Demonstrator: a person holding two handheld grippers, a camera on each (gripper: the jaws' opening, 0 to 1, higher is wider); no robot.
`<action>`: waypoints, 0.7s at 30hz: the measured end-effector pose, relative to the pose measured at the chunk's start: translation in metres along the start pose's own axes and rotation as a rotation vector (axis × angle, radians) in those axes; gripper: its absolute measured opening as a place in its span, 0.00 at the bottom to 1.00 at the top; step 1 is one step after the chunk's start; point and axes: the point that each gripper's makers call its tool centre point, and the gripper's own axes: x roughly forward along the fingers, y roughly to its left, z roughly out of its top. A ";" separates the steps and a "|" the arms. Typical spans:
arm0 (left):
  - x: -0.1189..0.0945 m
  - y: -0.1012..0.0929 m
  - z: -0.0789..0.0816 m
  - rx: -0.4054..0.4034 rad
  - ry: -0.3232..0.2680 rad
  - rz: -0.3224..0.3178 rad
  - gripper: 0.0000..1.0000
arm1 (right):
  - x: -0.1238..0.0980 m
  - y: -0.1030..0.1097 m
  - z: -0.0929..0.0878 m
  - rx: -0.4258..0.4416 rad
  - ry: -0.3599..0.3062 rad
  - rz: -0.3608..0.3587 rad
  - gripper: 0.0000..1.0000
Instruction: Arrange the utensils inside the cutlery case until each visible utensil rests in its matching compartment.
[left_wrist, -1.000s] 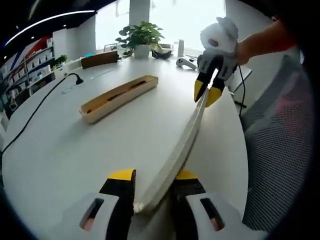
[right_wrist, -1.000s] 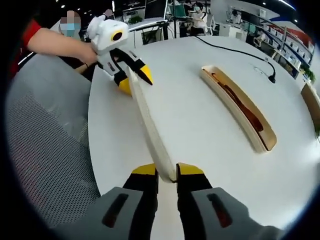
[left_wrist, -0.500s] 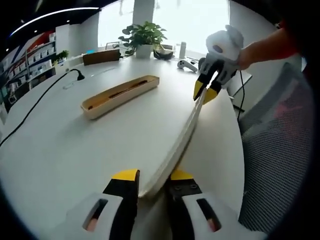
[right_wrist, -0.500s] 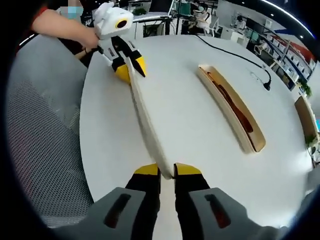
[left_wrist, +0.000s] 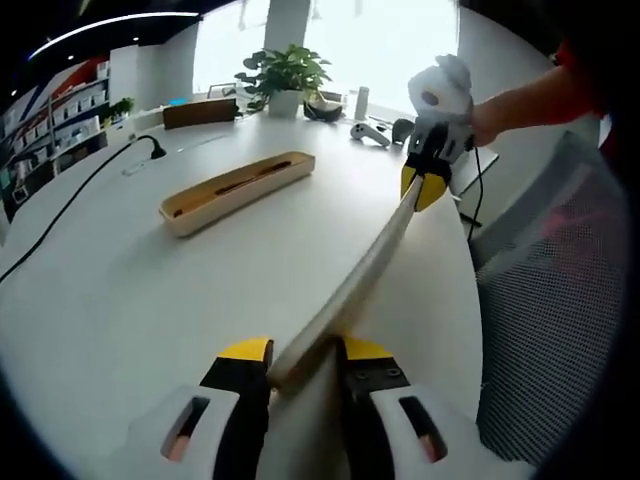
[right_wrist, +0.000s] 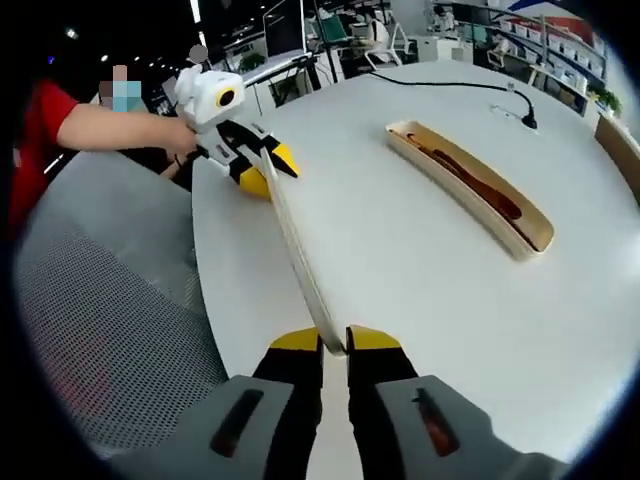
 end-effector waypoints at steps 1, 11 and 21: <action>0.000 0.000 0.000 0.006 -0.003 0.000 0.26 | 0.001 0.001 -0.002 0.002 0.005 0.003 0.05; -0.001 0.000 0.000 -0.100 0.002 -0.033 0.26 | -0.003 0.000 -0.003 0.088 -0.058 -0.013 0.05; 0.000 0.007 0.003 -0.148 -0.036 -0.007 0.30 | 0.002 0.014 -0.011 0.165 -0.071 0.010 0.05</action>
